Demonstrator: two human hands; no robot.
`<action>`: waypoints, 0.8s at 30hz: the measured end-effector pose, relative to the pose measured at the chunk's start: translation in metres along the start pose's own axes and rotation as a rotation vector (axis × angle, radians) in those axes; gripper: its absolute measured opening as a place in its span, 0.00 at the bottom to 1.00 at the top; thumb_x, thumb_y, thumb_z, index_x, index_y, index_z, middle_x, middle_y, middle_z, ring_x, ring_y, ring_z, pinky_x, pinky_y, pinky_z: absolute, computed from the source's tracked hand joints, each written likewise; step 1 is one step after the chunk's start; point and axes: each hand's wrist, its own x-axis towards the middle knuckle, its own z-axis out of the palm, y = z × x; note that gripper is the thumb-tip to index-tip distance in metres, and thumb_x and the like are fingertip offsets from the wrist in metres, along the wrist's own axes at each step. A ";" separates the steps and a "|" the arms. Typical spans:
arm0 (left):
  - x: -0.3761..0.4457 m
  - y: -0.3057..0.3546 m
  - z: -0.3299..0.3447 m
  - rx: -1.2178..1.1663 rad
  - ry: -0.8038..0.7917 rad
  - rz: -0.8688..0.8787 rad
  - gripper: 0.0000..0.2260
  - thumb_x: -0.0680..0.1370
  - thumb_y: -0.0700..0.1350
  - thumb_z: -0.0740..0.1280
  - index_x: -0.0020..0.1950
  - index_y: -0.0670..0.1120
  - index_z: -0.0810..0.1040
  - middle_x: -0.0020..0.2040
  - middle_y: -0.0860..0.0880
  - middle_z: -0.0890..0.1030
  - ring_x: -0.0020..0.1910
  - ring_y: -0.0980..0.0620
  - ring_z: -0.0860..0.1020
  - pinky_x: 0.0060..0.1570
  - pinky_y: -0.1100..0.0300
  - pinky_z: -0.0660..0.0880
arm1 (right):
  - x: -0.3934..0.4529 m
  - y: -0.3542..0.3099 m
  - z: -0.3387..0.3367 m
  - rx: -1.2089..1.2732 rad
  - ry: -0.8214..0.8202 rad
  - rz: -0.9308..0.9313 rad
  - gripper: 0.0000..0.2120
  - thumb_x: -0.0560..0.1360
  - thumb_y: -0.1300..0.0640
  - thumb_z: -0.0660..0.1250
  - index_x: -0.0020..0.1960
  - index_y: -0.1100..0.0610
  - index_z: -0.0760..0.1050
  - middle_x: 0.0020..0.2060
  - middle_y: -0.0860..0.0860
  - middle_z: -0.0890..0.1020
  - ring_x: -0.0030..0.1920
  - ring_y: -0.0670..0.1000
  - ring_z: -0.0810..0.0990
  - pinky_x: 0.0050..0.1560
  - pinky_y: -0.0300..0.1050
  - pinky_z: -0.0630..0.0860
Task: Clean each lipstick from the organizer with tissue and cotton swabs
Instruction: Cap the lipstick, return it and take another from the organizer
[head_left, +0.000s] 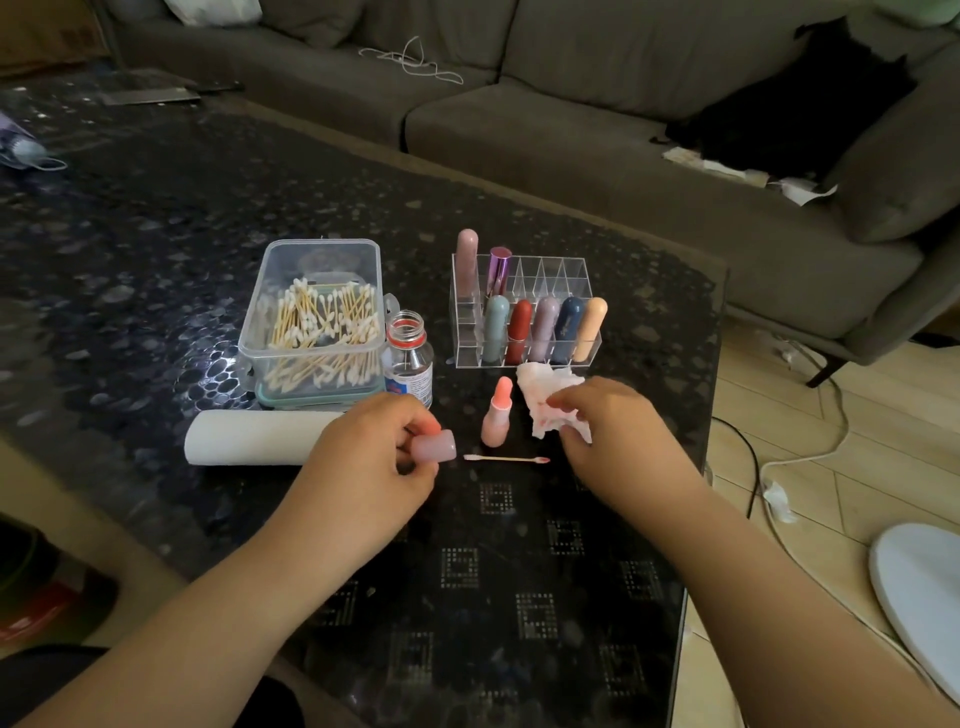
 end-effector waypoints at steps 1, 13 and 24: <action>0.001 -0.001 0.000 0.034 0.009 0.031 0.10 0.71 0.37 0.72 0.45 0.50 0.78 0.43 0.54 0.79 0.42 0.56 0.79 0.47 0.59 0.77 | -0.002 -0.001 -0.001 0.009 0.044 -0.033 0.14 0.77 0.63 0.62 0.60 0.53 0.78 0.57 0.49 0.76 0.60 0.48 0.72 0.53 0.31 0.63; 0.009 -0.007 0.006 0.388 0.029 0.198 0.10 0.71 0.42 0.73 0.52 0.49 0.81 0.50 0.53 0.78 0.53 0.51 0.73 0.53 0.58 0.68 | -0.008 -0.012 0.013 -0.132 -0.097 -0.204 0.09 0.78 0.51 0.63 0.53 0.51 0.80 0.51 0.48 0.77 0.56 0.49 0.71 0.57 0.42 0.67; 0.016 -0.014 0.024 0.492 0.054 0.285 0.11 0.64 0.38 0.77 0.42 0.46 0.80 0.39 0.49 0.80 0.40 0.45 0.77 0.38 0.48 0.75 | -0.021 0.002 -0.027 0.158 -0.131 -0.168 0.04 0.78 0.56 0.64 0.47 0.47 0.74 0.39 0.42 0.79 0.42 0.41 0.77 0.44 0.33 0.73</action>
